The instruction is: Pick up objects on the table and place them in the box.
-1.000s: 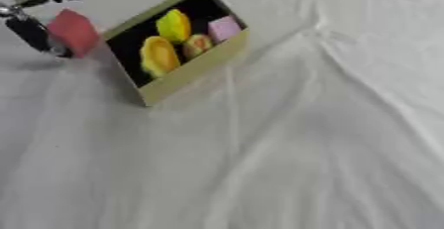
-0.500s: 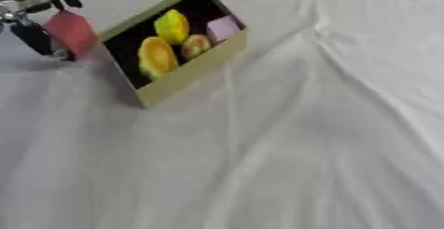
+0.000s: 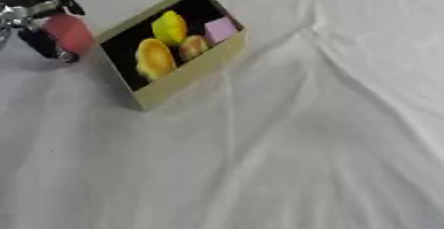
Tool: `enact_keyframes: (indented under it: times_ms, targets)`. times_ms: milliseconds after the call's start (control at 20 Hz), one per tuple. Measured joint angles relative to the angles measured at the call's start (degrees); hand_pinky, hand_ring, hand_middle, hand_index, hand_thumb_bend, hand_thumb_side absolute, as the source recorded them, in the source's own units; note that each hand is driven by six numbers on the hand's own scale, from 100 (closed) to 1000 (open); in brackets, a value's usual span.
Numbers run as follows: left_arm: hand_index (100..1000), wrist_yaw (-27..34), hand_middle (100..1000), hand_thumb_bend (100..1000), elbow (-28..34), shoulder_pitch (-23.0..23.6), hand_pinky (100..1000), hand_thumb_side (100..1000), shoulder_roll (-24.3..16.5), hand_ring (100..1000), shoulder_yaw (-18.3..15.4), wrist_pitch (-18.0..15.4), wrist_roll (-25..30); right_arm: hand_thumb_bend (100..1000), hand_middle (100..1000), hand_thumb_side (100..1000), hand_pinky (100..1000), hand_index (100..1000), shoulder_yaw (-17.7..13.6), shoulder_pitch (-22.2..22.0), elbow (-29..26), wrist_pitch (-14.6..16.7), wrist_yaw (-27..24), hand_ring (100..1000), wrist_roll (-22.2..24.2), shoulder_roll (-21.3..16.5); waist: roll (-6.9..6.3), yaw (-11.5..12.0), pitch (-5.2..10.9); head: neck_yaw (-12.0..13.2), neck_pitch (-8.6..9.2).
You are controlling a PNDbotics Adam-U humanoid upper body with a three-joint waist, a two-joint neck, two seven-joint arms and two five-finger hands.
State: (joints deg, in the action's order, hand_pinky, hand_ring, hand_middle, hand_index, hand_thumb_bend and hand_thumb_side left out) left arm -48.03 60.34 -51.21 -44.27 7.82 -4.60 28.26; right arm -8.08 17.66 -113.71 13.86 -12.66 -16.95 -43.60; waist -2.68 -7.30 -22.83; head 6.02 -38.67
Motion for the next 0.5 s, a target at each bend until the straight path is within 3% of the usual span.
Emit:
enact_keyframes:
  times_ms: [500]
  targets:
    - [846,-1.4,757,561,-0.6,-0.3,707,100,0.4,688,-0.3,-0.1,-0.5,100,673,603,872,812,0.0,-0.1,0.0,-0.1,-0.4,784,0.2,0.5,-0.02,-0.1,-0.1,0.1,0.18]
